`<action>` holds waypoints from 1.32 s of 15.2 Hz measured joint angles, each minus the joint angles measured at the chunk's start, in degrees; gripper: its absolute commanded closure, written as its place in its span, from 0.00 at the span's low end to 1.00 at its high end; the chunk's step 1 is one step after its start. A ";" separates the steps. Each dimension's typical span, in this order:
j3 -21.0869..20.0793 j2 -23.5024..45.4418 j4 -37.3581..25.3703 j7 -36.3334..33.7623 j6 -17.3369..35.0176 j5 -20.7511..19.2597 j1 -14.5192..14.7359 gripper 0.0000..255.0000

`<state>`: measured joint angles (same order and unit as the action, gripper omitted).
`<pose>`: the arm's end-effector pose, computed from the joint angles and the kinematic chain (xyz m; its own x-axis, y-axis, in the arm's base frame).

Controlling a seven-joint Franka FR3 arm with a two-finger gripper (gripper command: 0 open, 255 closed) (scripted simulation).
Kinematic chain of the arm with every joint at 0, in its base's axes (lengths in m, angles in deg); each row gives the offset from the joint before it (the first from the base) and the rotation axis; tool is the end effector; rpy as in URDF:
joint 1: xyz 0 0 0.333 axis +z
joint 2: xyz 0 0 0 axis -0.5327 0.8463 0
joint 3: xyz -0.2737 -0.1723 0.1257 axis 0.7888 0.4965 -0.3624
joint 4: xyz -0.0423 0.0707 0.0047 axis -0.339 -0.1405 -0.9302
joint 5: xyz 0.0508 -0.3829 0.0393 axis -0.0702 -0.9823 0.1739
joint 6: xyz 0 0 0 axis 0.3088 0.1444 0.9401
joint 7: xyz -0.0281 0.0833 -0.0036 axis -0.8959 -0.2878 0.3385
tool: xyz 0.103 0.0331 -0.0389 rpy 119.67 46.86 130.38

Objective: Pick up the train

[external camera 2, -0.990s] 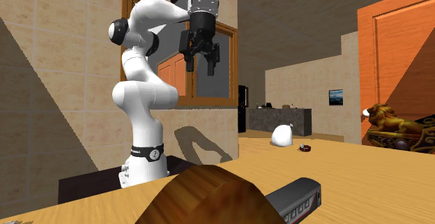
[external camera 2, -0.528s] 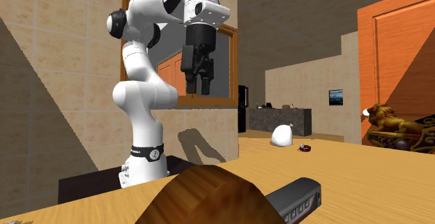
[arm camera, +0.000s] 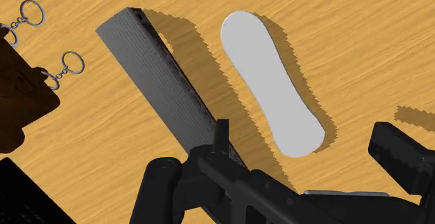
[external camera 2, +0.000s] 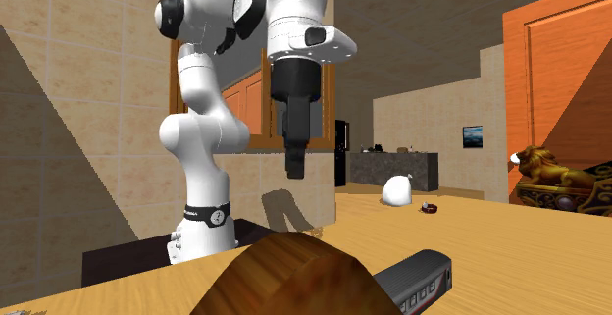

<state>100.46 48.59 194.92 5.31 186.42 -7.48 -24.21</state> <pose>0.4057 -0.0507 0.4335 0.6215 0.7831 -0.0225 0.7824 -0.6219 -0.0314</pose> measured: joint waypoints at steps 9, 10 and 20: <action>3.41 20.83 -8.41 28.27 13.72 5.89 4.17 0.00; 3.27 22.75 -9.37 31.45 14.79 6.78 4.26 0.00; 1.99 30.97 -10.42 37.63 21.84 10.68 4.03 1.00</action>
<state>102.45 79.57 184.51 42.94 208.26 3.19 -20.17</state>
